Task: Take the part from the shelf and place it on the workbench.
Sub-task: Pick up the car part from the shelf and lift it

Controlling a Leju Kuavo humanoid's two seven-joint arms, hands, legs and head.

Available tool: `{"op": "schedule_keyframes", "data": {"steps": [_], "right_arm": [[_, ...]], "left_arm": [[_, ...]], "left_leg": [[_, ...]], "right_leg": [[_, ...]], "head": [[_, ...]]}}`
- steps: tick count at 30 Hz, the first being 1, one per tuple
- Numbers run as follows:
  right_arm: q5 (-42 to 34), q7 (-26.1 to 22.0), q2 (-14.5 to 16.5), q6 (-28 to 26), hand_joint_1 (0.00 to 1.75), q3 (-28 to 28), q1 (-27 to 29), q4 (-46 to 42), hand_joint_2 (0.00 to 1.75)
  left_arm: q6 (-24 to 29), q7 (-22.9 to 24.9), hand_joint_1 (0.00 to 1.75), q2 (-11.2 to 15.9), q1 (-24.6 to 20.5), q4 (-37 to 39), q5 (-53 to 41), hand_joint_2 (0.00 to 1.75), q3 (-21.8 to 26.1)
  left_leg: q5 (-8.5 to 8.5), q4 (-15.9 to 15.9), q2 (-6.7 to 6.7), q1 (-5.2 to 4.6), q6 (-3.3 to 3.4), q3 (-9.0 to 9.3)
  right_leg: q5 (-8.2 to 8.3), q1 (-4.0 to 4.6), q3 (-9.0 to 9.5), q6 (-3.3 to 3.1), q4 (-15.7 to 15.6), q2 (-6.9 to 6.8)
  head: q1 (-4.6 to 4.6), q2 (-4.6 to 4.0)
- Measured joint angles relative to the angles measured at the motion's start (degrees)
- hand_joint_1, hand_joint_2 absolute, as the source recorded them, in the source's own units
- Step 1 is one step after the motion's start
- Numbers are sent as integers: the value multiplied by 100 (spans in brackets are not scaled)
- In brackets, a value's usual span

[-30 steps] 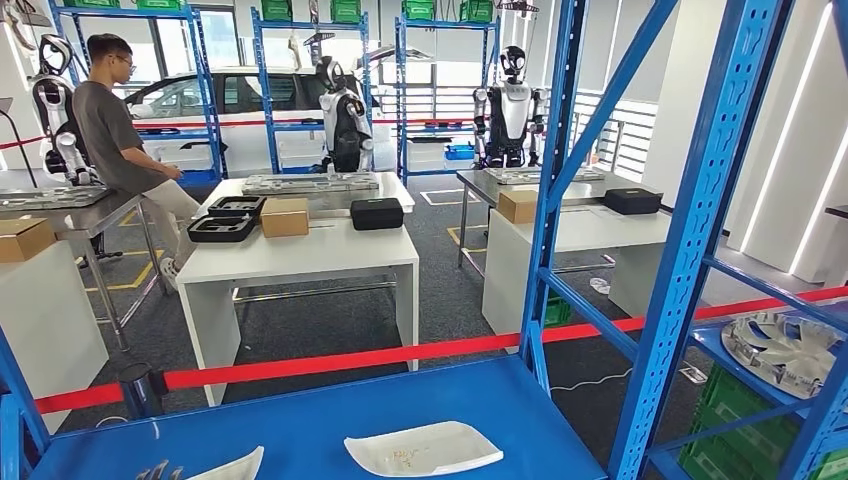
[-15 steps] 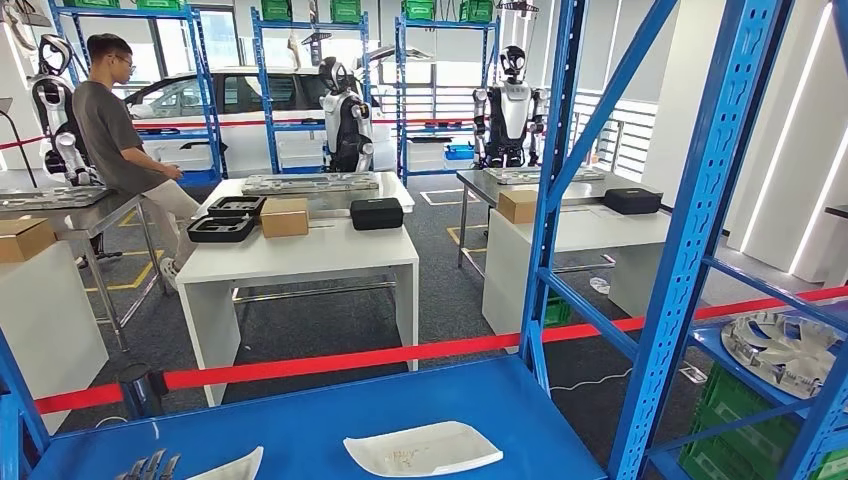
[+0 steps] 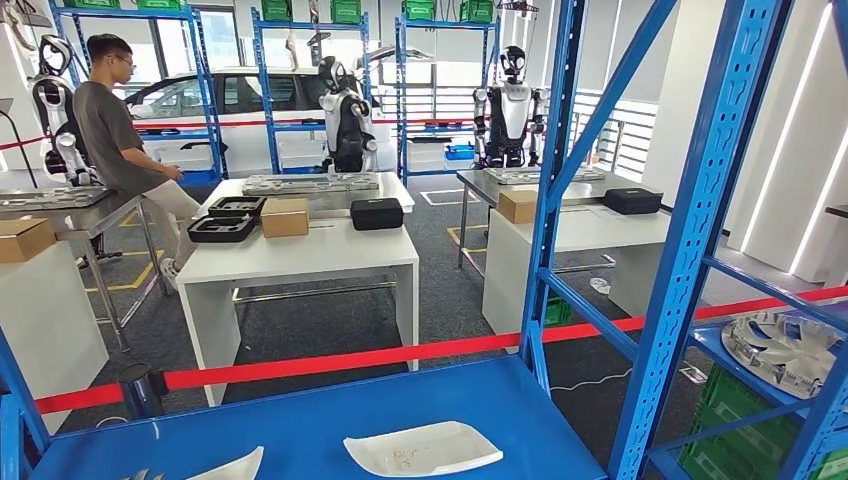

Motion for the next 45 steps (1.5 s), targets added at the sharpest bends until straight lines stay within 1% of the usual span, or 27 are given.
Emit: {"op": "schedule_keyframes", "data": {"steps": [7, 13, 14, 17, 18, 29, 41, 45], "right_arm": [[9, 13, 2, -1, 0, -4, 1, 0, 0], [11, 36, 2, -1, 0, -59, 1, 0, 0], [13, 41, 2, -1, 0, -75, 1, 0, 0], [21, 56, 2, -1, 0, -108, 2, 0, 0], [24, 64, 3, -1, 0, -118, 2, 0, 0], [55, 92, 9, -8, 0, -145, 6, 0, 0], [144, 73, 9, -8, 0, -145, 7, 0, 0], [155, 73, 9, -8, 0, -147, 7, 0, 0]], "left_arm": [[-209, 142, 0, 34, -16, 32, 10, 175, 0], [-184, 244, 0, 35, -16, 68, 52, 175, 0], [-174, 252, 13, 35, -15, 77, 57, 175, 0], [-163, 269, 144, 35, -9, 103, 63, 175, 0], [-159, 272, 175, 35, -3, 110, 65, 175, 0], [-70, 255, 175, 35, 153, 171, 84, 175, 0], [139, 168, 175, 50, 271, 173, 194, 175, 0], [146, -35, 175, 54, 279, 170, 326, 175, 12]], "left_leg": [[0, 0, 0, 0, 0, 0], [0, 0, 0, 0, 0, 0], [0, 0, 0, 0, 0, 0], [0, 0, 0, 0, 0, 0], [0, 0, 0, 0, 0, 0], [0, 0, 0, 0, 0, 0], [0, -1, 2, 0, 0, 5], [0, -1, 2, 0, 0, 8]], "right_leg": [[0, 0, 0, 0, 0, 0], [0, 0, 0, 0, 0, 0], [0, 0, 0, 0, 0, 0], [0, 0, 0, 0, 0, 0], [0, 0, 0, 0, 0, 0], [0, 0, 0, 0, 0, 0], [-1, 0, 4, 0, 2, 0], [-2, 0, 4, -1, 5, 0]], "head": [[0, 0], [0, 0], [0, 0], [0, 0], [0, 0], [0, 0], [0, 0], [0, 0]]}}
